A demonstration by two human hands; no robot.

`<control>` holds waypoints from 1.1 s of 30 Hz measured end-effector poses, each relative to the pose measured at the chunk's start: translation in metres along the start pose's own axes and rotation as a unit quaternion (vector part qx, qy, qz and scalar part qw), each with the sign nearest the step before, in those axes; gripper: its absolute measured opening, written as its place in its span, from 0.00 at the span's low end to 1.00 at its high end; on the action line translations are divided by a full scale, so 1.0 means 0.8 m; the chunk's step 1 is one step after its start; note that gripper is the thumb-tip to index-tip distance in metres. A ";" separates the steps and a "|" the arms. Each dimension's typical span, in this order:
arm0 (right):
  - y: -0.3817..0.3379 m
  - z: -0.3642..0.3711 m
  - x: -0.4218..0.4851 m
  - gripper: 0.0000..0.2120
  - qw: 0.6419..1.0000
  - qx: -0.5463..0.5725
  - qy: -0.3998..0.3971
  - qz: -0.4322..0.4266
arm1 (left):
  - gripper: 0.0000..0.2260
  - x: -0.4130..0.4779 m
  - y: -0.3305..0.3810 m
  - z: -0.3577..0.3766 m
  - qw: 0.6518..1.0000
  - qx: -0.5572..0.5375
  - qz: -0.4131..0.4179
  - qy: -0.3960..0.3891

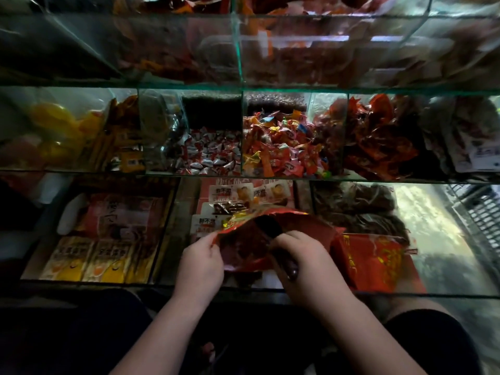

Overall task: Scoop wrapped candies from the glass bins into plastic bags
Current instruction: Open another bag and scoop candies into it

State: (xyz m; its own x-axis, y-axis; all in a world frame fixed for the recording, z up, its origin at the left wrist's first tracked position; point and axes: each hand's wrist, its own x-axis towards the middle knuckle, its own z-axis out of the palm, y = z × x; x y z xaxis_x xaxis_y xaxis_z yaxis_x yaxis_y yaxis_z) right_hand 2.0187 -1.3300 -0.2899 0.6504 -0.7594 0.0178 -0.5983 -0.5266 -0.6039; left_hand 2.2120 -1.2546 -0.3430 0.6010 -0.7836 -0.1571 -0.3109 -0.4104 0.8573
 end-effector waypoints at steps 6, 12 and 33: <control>0.025 0.021 0.006 0.11 0.990 0.046 0.096 0.097 | 0.14 0.007 0.009 0.021 1.000 0.016 -0.022 -0.006; 0.039 0.040 0.010 0.10 0.988 0.073 0.138 -0.006 | 0.14 0.010 0.010 0.030 0.999 -0.001 -0.042 -0.008; 0.046 0.050 0.008 0.16 0.994 0.004 0.087 0.068 | 0.15 0.009 0.019 0.036 1.000 -0.004 -0.022 -0.007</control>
State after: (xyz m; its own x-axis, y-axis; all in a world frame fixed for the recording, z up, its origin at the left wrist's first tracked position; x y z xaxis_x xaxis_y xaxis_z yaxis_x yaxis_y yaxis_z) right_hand 2.0192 -1.3388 -0.3439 0.4717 -0.8787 0.0730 -0.6708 -0.4113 -0.6172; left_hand 2.1903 -1.2798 -0.3448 0.6035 -0.7715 -0.2017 -0.2786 -0.4409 0.8532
